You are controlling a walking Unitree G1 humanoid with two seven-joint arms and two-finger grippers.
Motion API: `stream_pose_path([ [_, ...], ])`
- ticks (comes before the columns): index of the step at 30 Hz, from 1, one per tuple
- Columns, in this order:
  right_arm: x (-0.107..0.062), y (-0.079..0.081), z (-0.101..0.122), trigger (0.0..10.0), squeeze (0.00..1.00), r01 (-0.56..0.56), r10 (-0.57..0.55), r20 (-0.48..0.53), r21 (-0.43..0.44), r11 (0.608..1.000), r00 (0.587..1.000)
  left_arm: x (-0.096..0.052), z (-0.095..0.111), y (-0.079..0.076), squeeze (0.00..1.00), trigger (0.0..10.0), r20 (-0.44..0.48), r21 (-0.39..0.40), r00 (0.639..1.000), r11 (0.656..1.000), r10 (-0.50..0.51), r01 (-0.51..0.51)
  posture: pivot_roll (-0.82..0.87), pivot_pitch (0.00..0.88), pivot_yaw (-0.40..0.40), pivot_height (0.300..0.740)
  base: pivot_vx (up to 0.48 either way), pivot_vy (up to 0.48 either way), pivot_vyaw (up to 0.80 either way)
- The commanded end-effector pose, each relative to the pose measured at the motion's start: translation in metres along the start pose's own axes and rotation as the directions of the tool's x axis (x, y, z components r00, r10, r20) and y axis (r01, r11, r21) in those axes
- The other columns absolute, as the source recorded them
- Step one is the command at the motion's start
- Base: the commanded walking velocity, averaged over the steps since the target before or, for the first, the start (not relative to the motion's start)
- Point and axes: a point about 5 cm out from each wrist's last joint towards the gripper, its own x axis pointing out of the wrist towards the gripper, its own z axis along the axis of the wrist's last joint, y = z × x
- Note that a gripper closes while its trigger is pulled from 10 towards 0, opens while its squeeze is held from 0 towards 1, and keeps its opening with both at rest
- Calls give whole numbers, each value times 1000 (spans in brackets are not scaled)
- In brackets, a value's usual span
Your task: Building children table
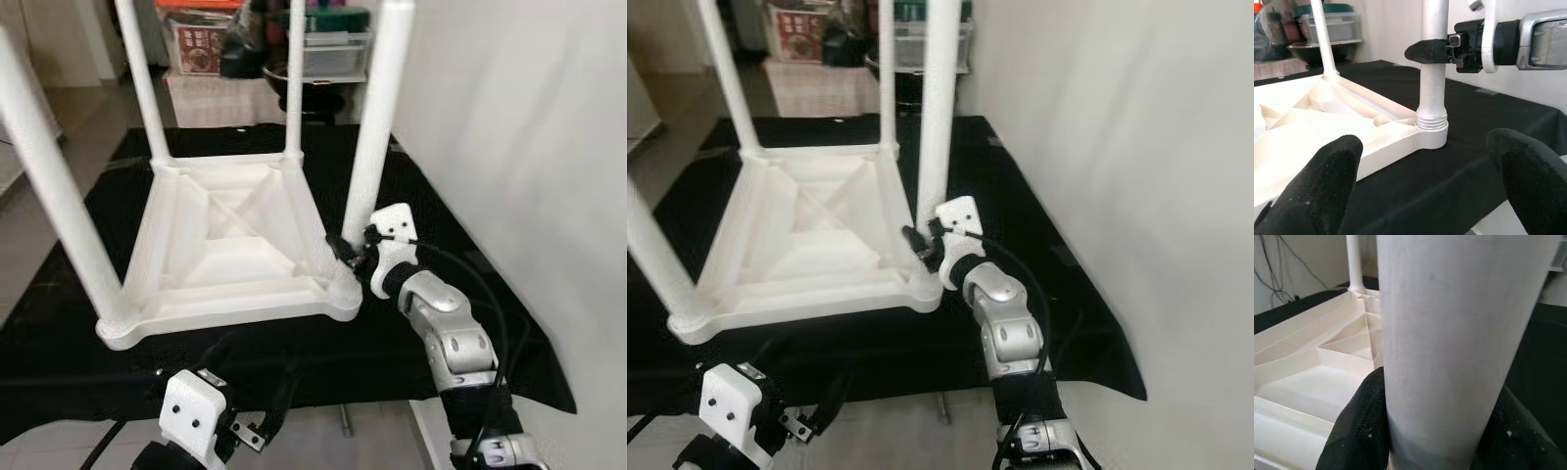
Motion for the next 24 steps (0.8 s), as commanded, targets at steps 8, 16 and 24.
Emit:
stream_pose_path([
  [8,9,6,5,10000,1000,-66,66,-6,21,998,998,-1,-10,-2,0,10000,-33,-59,999,998,2,-4,-41,97,-34,740,0,0,0],
  [16,21,3,46,10000,0,-362,367,102,-63,930,925,1,-11,-5,0,10000,-34,-66,999,998,-5,3,-26,116,-51,740,0,0,0],
  [24,27,5,54,10000,0,-571,586,13,-207,794,810,-1,-9,-10,0,10000,-34,-73,999,997,-33,31,0,141,-64,740,0,0,0],
])
